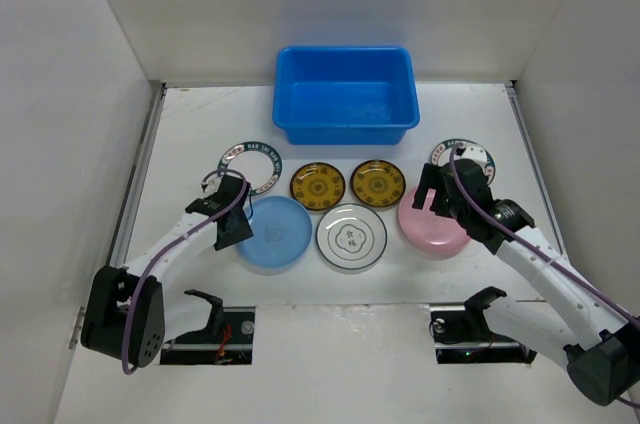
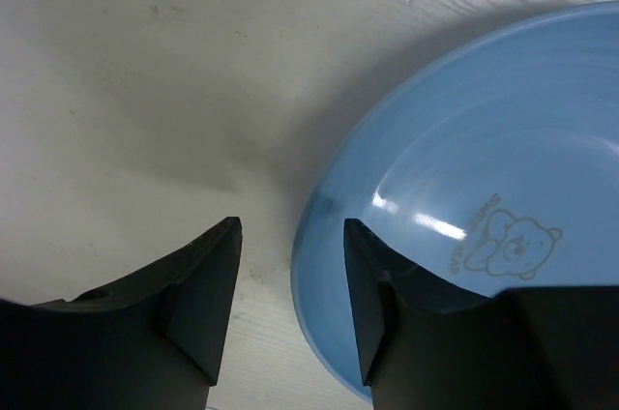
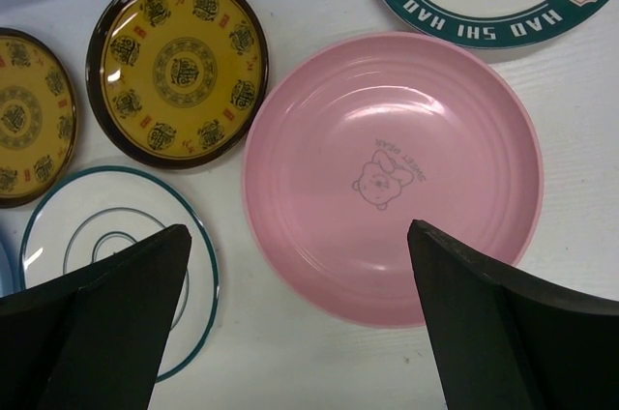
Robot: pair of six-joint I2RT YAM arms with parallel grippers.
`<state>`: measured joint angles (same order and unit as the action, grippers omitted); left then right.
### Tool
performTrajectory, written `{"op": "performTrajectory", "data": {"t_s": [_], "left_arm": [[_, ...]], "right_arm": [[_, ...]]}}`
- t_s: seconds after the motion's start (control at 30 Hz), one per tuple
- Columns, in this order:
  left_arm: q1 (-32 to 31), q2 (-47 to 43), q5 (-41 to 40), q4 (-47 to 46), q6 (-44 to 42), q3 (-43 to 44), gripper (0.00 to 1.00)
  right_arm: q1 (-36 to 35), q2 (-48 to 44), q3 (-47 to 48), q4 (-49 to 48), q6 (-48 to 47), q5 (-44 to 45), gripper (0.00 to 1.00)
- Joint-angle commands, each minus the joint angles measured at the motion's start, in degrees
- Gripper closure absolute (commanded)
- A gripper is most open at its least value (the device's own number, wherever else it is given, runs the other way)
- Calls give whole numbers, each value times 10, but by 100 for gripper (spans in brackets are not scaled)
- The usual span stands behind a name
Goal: Place the plates into the plastic bin on the countertop
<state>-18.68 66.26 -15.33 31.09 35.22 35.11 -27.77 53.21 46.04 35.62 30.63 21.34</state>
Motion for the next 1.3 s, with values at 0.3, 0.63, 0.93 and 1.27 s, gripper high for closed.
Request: {"op": "performTrajectory", "data": {"t_s": [0.3,0.63,0.93,1.27], "left_arm": [[2,-45,29,5,46,-7,100],[8,-158,-11,237,-5,269,100],[21,33,36,76,-64,508,99],[-3,398,73,-142,-77,778,98]], "right_arm": [[4,4,19,-16,-20,-7,0],[2,26,36,-29,-27,-7,0],[17,12,46,-29,-41,-3,0],[46,-35,53,19,-38,-5,0]]}}
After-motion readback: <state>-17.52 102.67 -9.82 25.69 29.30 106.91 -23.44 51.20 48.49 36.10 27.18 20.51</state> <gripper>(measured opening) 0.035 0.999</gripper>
